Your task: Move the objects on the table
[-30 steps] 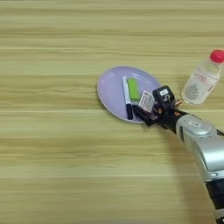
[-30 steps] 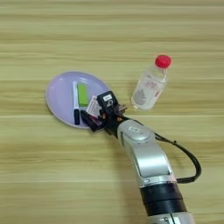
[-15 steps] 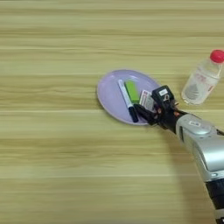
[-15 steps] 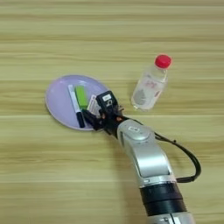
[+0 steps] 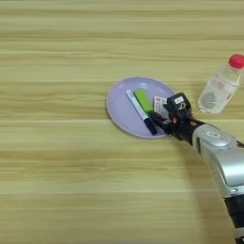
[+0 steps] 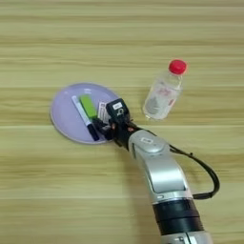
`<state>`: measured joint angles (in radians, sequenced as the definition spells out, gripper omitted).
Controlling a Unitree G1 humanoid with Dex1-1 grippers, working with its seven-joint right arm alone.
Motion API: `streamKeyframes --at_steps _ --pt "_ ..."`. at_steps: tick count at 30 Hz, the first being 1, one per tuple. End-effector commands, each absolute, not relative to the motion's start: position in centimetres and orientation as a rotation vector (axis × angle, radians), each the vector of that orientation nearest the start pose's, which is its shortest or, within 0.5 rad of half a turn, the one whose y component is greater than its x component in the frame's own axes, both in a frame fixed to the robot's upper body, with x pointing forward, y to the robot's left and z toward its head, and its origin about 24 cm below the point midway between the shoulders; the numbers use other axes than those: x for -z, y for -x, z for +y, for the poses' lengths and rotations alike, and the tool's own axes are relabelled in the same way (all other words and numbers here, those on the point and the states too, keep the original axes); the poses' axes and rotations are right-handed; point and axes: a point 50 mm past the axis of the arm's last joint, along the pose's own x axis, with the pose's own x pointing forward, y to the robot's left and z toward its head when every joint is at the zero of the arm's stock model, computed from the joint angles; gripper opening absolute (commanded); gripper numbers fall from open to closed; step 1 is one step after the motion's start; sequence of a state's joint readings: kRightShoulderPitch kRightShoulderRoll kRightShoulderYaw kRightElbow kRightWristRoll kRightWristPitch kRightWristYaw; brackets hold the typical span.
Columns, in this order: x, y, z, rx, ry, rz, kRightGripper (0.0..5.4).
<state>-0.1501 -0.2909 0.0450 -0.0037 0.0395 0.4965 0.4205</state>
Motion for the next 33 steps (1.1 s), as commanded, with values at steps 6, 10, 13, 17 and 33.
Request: streamKeyframes --at_steps 6,10,13,17,33 --pt "-5.1 -28.1 -18.6 -0.364 0.242 0.366 1.65" --pt "-4.9 -28.2 -19.9 -0.311 0.269 0.38 1.29" --pt "-4.8 -28.2 -20.3 -0.294 0.275 0.387 1.05" --pt "-4.3 -28.1 -21.3 -0.256 0.316 0.403 1.07" --pt "-4.3 -28.0 -21.7 -0.229 0.353 0.378 3.02"
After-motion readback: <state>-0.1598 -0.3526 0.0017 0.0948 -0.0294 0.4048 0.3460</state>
